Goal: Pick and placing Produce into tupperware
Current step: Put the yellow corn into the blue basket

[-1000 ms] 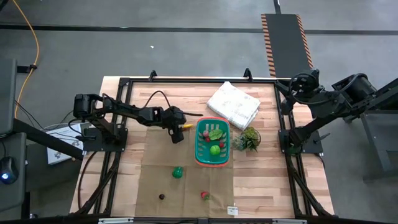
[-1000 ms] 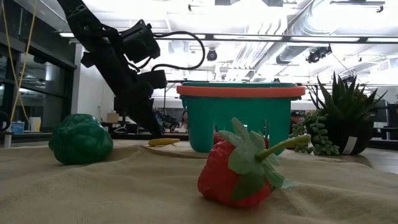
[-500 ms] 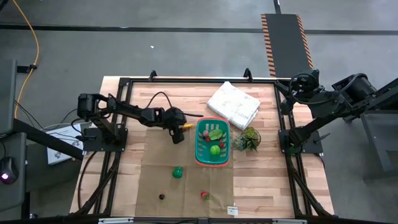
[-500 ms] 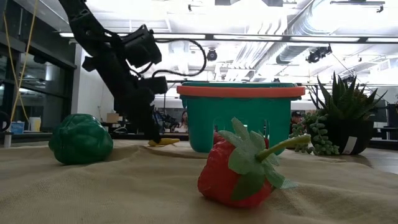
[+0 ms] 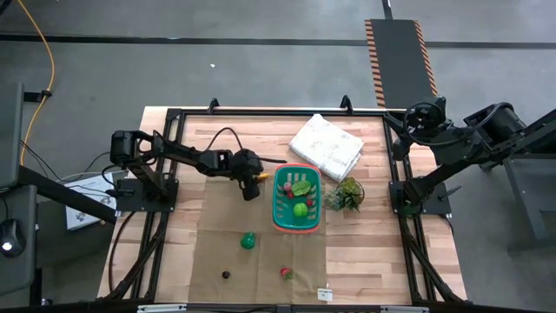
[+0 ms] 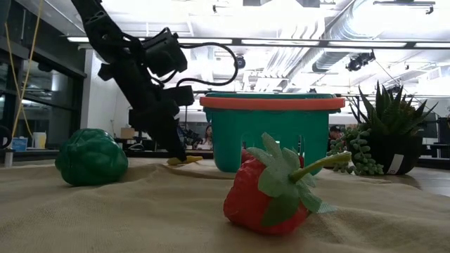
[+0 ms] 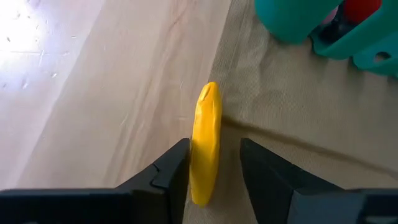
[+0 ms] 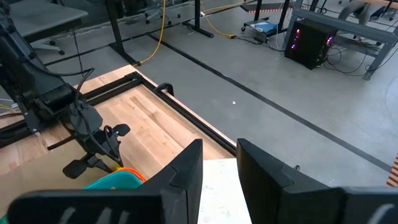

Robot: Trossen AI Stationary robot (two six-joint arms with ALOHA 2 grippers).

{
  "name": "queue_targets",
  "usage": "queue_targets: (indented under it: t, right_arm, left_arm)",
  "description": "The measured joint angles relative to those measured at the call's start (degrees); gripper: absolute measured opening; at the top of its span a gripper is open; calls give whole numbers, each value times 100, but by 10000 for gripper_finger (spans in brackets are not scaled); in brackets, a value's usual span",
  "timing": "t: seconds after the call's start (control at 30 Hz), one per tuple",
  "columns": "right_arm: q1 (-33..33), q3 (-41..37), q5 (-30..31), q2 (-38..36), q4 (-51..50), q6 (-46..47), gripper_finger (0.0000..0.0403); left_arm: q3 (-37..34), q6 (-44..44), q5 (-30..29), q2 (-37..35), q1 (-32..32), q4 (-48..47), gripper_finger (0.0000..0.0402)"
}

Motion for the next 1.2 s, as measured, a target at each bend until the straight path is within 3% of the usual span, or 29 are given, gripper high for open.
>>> queue_targets:
  t: [0.4,0.97,1.2]
  right_arm:
    - [1,0,0,-1,1,-9,89]
    - [0,0,-2,0,1,4,89]
    - [0,2,-20,-1,1,44,89]
  left_arm:
    - [4,-3,131,0,2,-186,44]
    - [3,-292,133,-17,2,-232,48]
    - [1,-392,148,-381,2,-349,49]
